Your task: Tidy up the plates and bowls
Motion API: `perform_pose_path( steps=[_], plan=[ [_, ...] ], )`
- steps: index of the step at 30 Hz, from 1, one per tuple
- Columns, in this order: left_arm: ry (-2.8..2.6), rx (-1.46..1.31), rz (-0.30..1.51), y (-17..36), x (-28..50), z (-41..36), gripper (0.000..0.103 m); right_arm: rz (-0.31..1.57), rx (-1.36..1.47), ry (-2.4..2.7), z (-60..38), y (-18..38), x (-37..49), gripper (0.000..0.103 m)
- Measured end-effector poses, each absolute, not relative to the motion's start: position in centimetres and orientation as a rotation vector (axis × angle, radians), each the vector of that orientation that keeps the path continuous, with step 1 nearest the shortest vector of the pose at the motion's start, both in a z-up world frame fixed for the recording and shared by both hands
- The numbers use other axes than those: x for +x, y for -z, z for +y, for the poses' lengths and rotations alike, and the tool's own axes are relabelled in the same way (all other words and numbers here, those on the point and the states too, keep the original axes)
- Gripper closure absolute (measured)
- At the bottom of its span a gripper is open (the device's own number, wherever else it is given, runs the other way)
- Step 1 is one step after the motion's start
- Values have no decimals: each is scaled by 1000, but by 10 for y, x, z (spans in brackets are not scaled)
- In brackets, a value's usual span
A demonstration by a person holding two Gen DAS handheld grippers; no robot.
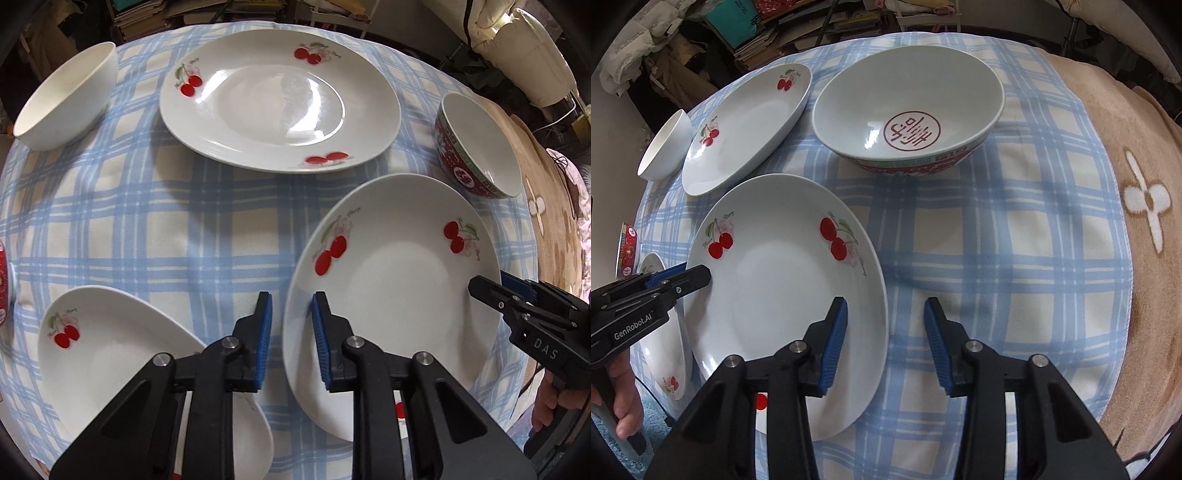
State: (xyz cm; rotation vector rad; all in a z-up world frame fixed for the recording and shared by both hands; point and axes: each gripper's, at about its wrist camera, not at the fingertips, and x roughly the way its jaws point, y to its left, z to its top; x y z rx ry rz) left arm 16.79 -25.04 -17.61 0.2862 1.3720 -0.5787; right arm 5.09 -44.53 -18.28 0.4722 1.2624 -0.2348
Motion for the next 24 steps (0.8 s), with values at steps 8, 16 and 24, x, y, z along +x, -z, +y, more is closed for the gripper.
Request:
perform_pose_path(
  steps=[8,16,24],
  plan=[
    [565,279,1346,176,163,-253,85,1241,540,187,-448,179,45,91],
    [555,303,1345,163,154,-248,86,1216,513,191,-445,166,42,92],
    [580,291,1305,134,150,-241,88,1134,549,185,-451,141,31,93]
  ],
)
